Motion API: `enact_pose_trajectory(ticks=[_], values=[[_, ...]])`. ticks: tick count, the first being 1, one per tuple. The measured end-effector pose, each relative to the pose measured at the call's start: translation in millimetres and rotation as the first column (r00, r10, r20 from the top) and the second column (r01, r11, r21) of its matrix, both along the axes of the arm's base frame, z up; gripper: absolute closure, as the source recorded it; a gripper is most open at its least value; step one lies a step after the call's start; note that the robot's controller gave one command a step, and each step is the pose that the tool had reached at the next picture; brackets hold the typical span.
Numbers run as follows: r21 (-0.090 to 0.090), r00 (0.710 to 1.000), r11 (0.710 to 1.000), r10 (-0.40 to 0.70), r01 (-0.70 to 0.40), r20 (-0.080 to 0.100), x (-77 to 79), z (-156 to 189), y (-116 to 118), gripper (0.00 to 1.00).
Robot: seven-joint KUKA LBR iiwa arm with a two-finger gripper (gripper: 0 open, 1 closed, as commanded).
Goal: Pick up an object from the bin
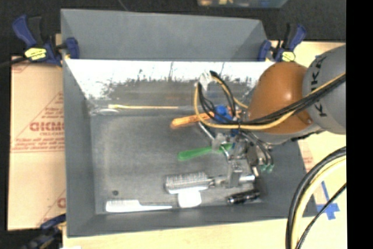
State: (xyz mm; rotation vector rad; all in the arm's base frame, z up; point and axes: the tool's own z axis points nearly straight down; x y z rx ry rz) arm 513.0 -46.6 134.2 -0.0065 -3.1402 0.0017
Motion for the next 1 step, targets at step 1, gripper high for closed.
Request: enact_pose_trajectory(ticks=[1], values=[[-0.001, 1.000, 1.000, 0.002, -0.002, 0.005, 1.4, 1.8, -0.1, 0.00]])
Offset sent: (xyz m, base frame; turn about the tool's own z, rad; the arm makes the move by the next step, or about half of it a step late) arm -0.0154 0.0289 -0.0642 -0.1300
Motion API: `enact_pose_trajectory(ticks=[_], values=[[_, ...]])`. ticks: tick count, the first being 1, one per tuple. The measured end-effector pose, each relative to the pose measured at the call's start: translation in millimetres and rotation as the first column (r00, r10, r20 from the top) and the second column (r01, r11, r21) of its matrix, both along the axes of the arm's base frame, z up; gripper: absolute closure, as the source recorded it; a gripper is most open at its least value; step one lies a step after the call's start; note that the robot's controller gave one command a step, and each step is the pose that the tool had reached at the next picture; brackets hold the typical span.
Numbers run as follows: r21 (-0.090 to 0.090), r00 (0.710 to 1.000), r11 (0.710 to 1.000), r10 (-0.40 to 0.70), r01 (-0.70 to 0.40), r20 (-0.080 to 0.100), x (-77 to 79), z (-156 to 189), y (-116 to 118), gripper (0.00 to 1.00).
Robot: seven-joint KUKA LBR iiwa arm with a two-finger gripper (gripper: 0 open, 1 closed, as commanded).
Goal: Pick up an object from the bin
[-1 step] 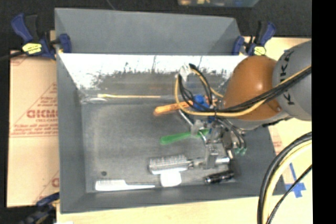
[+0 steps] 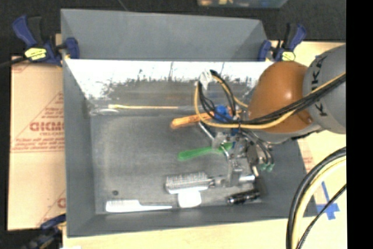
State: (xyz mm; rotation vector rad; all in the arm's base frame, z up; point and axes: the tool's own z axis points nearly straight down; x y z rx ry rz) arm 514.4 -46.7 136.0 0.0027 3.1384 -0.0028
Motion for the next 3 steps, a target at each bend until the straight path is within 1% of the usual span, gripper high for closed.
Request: enact_pose_trajectory(ticks=[1, 2, 3], values=[[0.000, 0.992, 0.992, 0.125, -0.125, 0.001, -16.4, -65.9, 28.2, 0.00], [0.000, 0.988, 0.988, -0.156, 0.156, 0.007, -29.6, -65.9, 25.8, 0.00], [0.000, 1.000, 1.000, 0.028, -0.028, 0.006, -25.6, -65.6, 57.9, 0.00]])
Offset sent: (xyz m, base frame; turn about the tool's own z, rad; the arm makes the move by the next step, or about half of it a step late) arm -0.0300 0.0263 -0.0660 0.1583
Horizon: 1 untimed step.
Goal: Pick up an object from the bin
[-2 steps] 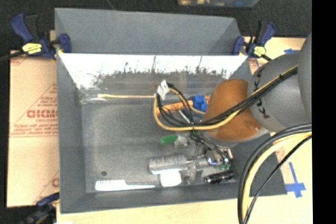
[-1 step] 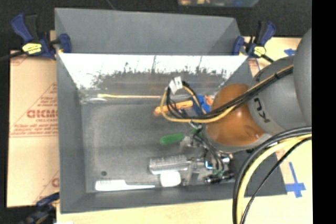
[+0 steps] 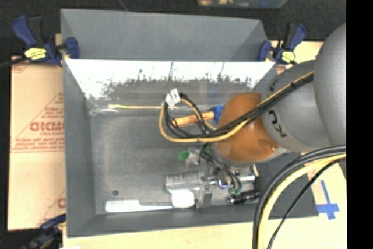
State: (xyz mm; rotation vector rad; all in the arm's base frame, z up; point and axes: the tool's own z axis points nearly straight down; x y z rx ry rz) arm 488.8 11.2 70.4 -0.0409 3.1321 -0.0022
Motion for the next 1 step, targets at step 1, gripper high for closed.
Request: enact_pose_trajectory(ticks=[1], values=[[0.001, 0.956, 0.956, -0.293, 0.293, 0.004, -9.9, 0.0, 0.6, 0.00]])
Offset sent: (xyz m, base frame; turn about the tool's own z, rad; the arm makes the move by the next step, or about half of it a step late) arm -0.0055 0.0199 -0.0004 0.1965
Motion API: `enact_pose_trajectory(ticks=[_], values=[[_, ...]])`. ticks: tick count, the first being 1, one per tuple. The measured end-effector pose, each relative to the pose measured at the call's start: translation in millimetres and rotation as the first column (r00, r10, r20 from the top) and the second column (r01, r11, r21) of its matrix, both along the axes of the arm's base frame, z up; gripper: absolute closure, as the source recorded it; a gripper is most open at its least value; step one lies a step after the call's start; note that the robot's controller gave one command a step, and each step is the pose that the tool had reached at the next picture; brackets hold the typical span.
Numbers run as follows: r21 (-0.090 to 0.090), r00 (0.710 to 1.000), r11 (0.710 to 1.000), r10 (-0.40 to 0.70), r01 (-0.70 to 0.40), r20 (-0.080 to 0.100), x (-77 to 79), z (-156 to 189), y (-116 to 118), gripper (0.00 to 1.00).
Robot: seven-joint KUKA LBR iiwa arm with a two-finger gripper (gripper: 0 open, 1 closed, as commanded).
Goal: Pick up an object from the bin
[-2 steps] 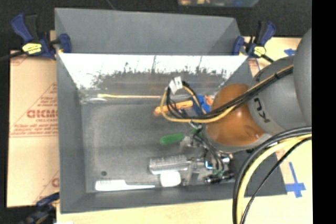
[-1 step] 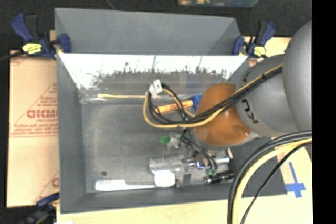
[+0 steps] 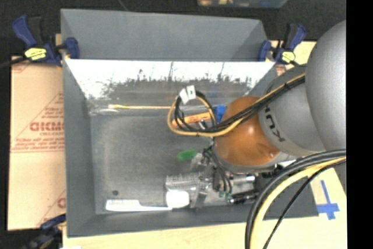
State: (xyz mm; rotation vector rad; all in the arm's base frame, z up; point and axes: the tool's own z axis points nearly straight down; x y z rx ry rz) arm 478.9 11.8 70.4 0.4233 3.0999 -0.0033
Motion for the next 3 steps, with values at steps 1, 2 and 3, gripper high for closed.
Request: enact_pose_trajectory(ticks=[1, 2, 3], values=[[0.000, 0.995, 0.995, 0.103, -0.103, 0.001, 5.5, -0.3, 18.2, 1.00], [0.000, 0.995, 0.995, 0.103, -0.103, 0.001, 5.5, -0.3, 18.2, 1.00], [0.000, 0.995, 0.995, 0.104, -0.104, 0.002, 5.9, 1.1, 17.8, 1.00]])
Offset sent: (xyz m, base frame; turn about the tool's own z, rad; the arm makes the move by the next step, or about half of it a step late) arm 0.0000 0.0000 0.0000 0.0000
